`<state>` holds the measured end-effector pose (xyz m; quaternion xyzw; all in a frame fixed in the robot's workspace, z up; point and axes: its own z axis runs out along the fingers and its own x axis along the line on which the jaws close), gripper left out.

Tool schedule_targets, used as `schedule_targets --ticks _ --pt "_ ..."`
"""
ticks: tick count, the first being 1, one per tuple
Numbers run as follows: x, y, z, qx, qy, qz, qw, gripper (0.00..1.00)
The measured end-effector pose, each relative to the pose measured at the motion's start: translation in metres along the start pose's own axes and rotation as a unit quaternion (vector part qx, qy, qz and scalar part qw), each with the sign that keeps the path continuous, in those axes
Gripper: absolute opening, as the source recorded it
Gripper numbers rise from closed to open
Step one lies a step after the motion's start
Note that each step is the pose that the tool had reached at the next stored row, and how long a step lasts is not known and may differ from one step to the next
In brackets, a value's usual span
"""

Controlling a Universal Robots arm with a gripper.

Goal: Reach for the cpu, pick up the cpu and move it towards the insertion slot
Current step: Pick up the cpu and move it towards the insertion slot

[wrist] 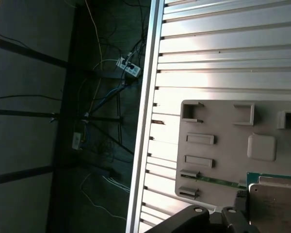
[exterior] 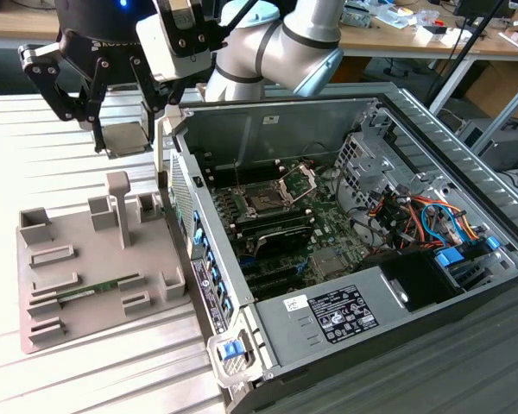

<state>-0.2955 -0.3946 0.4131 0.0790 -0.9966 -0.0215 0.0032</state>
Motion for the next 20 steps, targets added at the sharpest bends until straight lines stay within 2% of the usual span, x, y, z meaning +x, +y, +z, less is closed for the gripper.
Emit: schedule_targets --ticks 20 --pt "-0.0144 -0.0023 -0.0001 0.0 0.0 0.0 1.0 0.55"
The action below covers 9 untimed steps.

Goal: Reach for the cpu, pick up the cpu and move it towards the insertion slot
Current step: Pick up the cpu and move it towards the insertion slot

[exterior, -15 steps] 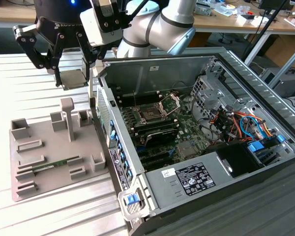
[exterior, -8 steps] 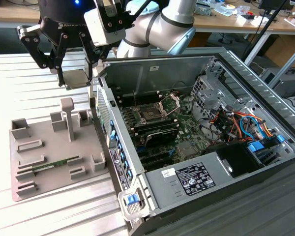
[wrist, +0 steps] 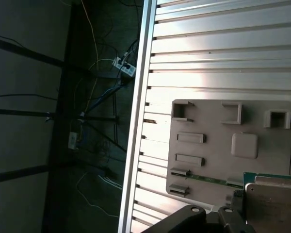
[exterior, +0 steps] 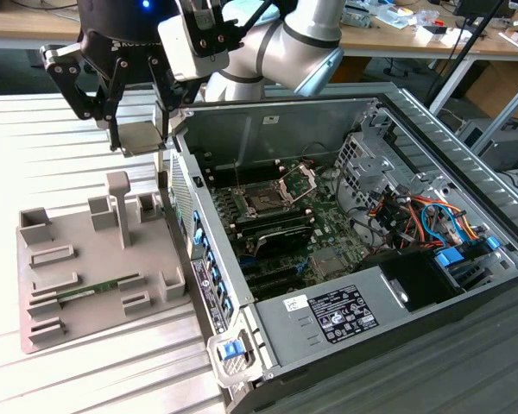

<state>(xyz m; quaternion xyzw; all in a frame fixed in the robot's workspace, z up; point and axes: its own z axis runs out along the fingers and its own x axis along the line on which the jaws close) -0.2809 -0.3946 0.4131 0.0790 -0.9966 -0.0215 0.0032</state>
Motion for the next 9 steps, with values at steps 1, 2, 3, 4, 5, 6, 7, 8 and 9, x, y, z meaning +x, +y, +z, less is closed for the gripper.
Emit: schedule_targets --ticks 1,2,3,4,5,6,7,8,9 --pt "-0.0006 -0.0001 0.0 0.0 0.0 0.0 1.0 0.55" --pt "-0.0012 -0.0002 0.0 0.0 0.0 0.0 1.0 0.55" --pt "-0.0021 -0.0003 0.0 0.0 0.0 0.0 1.0 0.55" --pt "-0.0027 -0.0004 -0.0001 0.0 0.0 0.0 1.0 0.55" --pt "-0.0036 -0.0006 -0.0001 0.0 0.0 0.0 1.0 0.55" --pt "-0.0041 -0.0007 -0.0001 0.0 0.0 0.0 1.0 0.55" --pt "-0.0047 -0.0008 0.0 0.0 0.0 0.0 1.0 0.55" --pt "-0.0053 -0.0009 0.0 0.0 0.0 0.0 1.0 0.55" --pt "-0.0058 -0.0009 0.0 0.0 0.0 0.0 1.0 0.55"
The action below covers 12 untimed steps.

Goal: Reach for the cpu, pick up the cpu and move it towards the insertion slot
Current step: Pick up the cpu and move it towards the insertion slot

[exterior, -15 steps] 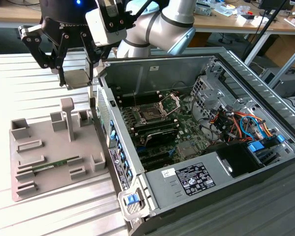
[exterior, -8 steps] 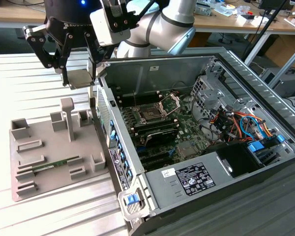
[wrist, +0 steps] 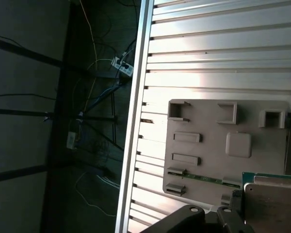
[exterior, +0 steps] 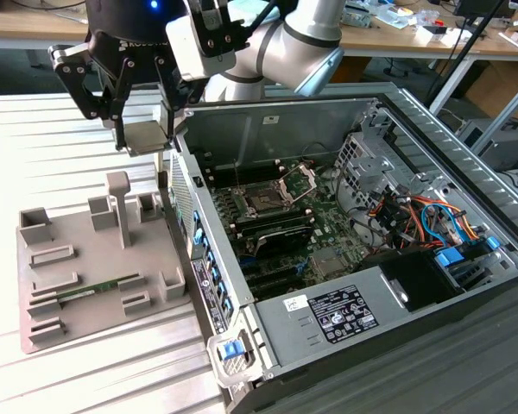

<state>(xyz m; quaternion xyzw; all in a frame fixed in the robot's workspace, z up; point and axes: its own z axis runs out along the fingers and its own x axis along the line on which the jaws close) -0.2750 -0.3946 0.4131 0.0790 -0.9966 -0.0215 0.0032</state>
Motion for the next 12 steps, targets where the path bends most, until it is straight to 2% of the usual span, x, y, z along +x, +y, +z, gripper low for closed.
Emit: schedule_targets --ticks 12 --pt "-0.008 -0.0013 -0.0001 0.0 0.0 0.0 1.0 0.55"
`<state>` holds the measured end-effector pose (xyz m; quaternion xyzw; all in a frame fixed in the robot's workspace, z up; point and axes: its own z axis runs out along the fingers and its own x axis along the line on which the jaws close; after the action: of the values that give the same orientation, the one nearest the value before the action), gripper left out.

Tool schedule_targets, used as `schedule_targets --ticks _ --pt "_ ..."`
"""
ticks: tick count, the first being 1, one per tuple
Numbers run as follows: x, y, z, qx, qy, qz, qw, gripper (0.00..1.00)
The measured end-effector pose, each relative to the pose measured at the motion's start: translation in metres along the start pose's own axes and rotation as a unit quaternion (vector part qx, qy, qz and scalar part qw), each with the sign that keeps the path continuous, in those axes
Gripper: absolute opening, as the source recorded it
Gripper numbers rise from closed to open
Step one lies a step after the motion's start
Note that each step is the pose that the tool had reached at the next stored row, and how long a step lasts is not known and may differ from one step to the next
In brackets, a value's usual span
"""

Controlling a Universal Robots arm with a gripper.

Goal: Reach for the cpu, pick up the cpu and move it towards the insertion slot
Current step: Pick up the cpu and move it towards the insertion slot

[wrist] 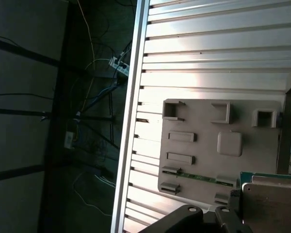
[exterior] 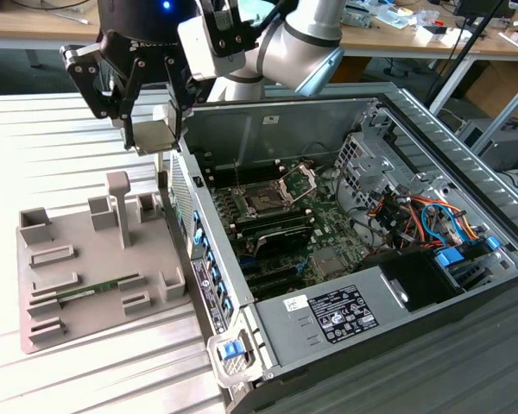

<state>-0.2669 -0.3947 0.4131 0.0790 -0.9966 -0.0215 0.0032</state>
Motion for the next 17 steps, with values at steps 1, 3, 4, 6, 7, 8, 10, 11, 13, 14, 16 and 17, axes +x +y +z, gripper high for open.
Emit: schedule_targets --ticks 1,3,4,6,7,8,10,11,13,14,16,17 --pt "-0.0005 -0.0001 -0.0001 0.0 0.0 0.0 1.0 0.55" --pt "-0.0022 -0.0003 -0.0001 0.0 0.0 0.0 1.0 0.55" --pt "-0.0031 -0.0005 -0.0001 0.0 0.0 0.0 1.0 0.55" --pt "-0.0047 -0.0007 -0.0001 0.0 0.0 0.0 1.0 0.55" --pt "-0.0058 -0.0009 -0.0001 0.0 0.0 0.0 1.0 0.55" --pt "-0.0067 -0.0011 -0.0001 0.0 0.0 0.0 1.0 0.55" --pt "-0.0079 -0.0013 -0.0001 0.0 0.0 0.0 1.0 0.55" --pt "-0.0086 -0.0014 -0.0001 0.0 0.0 0.0 1.0 0.55" --pt "-0.0098 -0.0015 -0.0001 0.0 0.0 0.0 1.0 0.55" --pt "-0.0103 -0.0016 -0.0001 0.0 0.0 0.0 1.0 0.55" --pt "-0.0125 -0.002 -0.0002 0.0 0.0 0.0 1.0 0.55" --pt "-0.0131 -0.0021 -0.0002 0.0 0.0 0.0 1.0 0.55"
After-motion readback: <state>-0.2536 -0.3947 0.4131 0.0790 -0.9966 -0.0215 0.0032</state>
